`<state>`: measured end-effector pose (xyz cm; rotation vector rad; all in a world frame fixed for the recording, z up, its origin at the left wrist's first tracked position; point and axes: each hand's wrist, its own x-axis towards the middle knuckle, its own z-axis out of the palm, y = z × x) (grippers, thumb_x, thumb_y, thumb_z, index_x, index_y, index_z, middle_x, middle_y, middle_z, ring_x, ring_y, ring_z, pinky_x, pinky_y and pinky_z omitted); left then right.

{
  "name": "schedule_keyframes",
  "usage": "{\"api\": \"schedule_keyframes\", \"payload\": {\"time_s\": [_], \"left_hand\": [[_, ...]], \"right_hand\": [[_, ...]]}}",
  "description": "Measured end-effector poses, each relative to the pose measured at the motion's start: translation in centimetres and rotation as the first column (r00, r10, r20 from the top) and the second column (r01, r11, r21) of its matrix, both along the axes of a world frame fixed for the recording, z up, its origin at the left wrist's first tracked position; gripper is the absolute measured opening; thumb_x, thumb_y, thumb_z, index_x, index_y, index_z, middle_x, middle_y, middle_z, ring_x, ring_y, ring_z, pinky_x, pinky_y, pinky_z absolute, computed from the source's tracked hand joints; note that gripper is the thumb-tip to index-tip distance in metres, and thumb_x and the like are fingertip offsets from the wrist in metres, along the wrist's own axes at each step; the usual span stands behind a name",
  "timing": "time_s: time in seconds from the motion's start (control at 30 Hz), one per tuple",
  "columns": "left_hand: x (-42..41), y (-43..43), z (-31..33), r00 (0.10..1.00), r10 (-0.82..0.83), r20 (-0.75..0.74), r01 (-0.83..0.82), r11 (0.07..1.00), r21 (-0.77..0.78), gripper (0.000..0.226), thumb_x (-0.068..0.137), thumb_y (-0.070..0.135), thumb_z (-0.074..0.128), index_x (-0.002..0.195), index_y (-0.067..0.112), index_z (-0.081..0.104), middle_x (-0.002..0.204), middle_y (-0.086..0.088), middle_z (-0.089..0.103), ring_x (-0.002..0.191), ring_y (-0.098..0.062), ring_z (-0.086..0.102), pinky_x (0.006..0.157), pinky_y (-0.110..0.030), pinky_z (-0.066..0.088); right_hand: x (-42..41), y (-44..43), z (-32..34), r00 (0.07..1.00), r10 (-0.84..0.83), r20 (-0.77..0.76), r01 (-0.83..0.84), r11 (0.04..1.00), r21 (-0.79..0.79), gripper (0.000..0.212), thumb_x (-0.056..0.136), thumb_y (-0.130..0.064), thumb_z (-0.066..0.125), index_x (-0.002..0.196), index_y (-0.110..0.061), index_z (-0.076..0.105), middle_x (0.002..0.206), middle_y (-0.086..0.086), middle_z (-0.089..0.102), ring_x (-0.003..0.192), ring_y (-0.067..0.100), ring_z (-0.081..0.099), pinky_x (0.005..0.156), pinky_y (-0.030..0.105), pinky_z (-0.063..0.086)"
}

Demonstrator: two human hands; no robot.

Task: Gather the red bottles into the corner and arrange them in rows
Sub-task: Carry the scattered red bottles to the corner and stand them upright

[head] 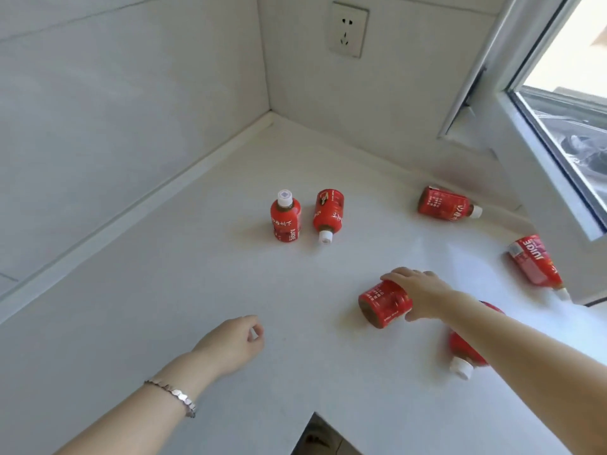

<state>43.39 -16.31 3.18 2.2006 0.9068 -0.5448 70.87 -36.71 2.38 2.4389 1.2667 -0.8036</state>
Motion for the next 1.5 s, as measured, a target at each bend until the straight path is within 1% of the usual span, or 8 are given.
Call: {"api": "schedule_keyframes", "payload": {"time_s": [0.13, 0.3, 0.53, 0.7, 0.87, 1.13, 1.27, 1.5], "left_hand": [[1.5, 0.4, -1.3, 1.0, 0.011, 0.006, -0.01, 1.0, -0.025, 0.008, 0.09, 0.027, 0.051, 0.083, 0.029, 0.05, 0.072, 0.011, 0.051, 0.067, -0.013, 0.05, 0.067, -0.025, 0.041], [4.6, 2.1, -1.7, 0.997, 0.071, -0.001, -0.071, 0.997, 0.013, 0.005, 0.088, 0.025, 0.053, 0.09, 0.029, 0.051, 0.084, 0.005, 0.055, 0.08, -0.02, 0.056, 0.077, -0.03, 0.047], [15.4, 7.6, 2.6, 0.914, 0.192, 0.357, -0.308, 0.902, 0.301, 0.071, 0.083, 0.036, 0.062, 0.142, 0.02, 0.026, 0.143, -0.008, 0.034, 0.124, -0.031, 0.047, 0.095, -0.043, 0.045], [20.1, 10.0, 2.0, 0.968, 0.06, 0.245, -0.134, 0.945, 0.298, 0.043, 0.088, 0.035, 0.058, 0.127, 0.02, 0.047, 0.131, -0.011, 0.044, 0.117, -0.034, 0.052, 0.096, -0.042, 0.046], [19.4, 8.5, 0.9, 0.953, 0.038, 0.301, -0.148, 0.924, 0.352, 0.023, 0.087, 0.023, 0.059, 0.101, 0.007, 0.051, 0.11, -0.017, 0.053, 0.096, -0.039, 0.058, 0.074, -0.037, 0.043], [5.9, 7.2, 1.7, 0.91, 0.251, 0.33, -0.372, 0.844, 0.387, 0.025, 0.085, 0.039, 0.058, 0.089, 0.015, 0.052, 0.091, -0.001, 0.063, 0.087, -0.028, 0.061, 0.067, -0.025, 0.035], [-5.1, 6.1, 3.3, 0.939, 0.279, 0.199, -0.342, 0.812, 0.474, 0.029, 0.085, 0.044, 0.055, 0.088, 0.015, 0.052, 0.096, 0.001, 0.067, 0.09, -0.026, 0.064, 0.068, -0.029, 0.041], [-26.8, 3.4, 5.0, 0.844, 0.534, 0.051, -0.455, 0.662, 0.596, 0.033, 0.09, 0.048, 0.042, 0.085, 0.016, 0.036, 0.09, -0.001, 0.063, 0.089, -0.026, 0.065, 0.064, -0.027, 0.037]], "right_hand": [[0.6, -0.3, -1.8, 1.0, 0.018, -0.004, -0.018, 0.994, 0.108, 0.084, 0.064, -0.04, 0.074, 0.138, -0.032, 0.034, 0.136, -0.006, 0.046, 0.121, 0.019, 0.051, 0.109, 0.033, 0.029], [1.0, 0.6, -2.2, 0.987, -0.138, -0.085, 0.152, 0.97, 0.19, 0.075, 0.057, -0.053, 0.072, 0.125, -0.036, 0.044, 0.114, -0.008, 0.056, 0.098, 0.018, 0.062, 0.082, 0.028, 0.048], [1.9, 6.1, 0.0, 0.967, -0.228, -0.111, 0.252, 0.908, 0.334, 0.068, 0.056, -0.057, 0.072, 0.116, -0.032, 0.051, 0.102, -0.008, 0.062, 0.091, 0.016, 0.062, 0.071, 0.025, 0.045], [3.0, 9.4, 1.5, 0.973, -0.213, -0.092, 0.232, 0.904, 0.359, 0.067, 0.057, -0.058, 0.071, 0.115, -0.029, 0.051, 0.102, -0.007, 0.061, 0.09, 0.016, 0.061, 0.071, 0.027, 0.048], [2.5, 10.1, 2.1, 0.986, -0.162, -0.051, 0.169, 0.935, 0.313, 0.066, 0.058, -0.058, 0.07, 0.113, -0.027, 0.051, 0.102, -0.007, 0.061, 0.089, 0.016, 0.06, 0.067, 0.026, 0.045], [-3.7, 12.4, 2.5, 0.99, 0.128, 0.06, -0.139, 0.96, 0.243, 0.07, 0.062, -0.054, 0.066, 0.121, -0.023, 0.045, 0.107, -0.005, 0.058, 0.089, 0.018, 0.062, 0.066, 0.026, 0.044], [-10.0, 15.3, 3.4, 0.947, 0.316, 0.064, -0.322, 0.919, 0.227, 0.061, 0.062, -0.052, 0.065, 0.114, -0.024, 0.048, 0.104, -0.006, 0.058, 0.078, 0.017, 0.055, 0.066, 0.026, 0.042], [-27.8, 21.3, 4.3, 0.805, 0.59, 0.061, -0.587, 0.779, 0.219, 0.059, 0.063, -0.05, 0.064, 0.114, -0.025, 0.048, 0.106, -0.007, 0.056, 0.093, 0.017, 0.063, 0.068, 0.027, 0.043]]}}
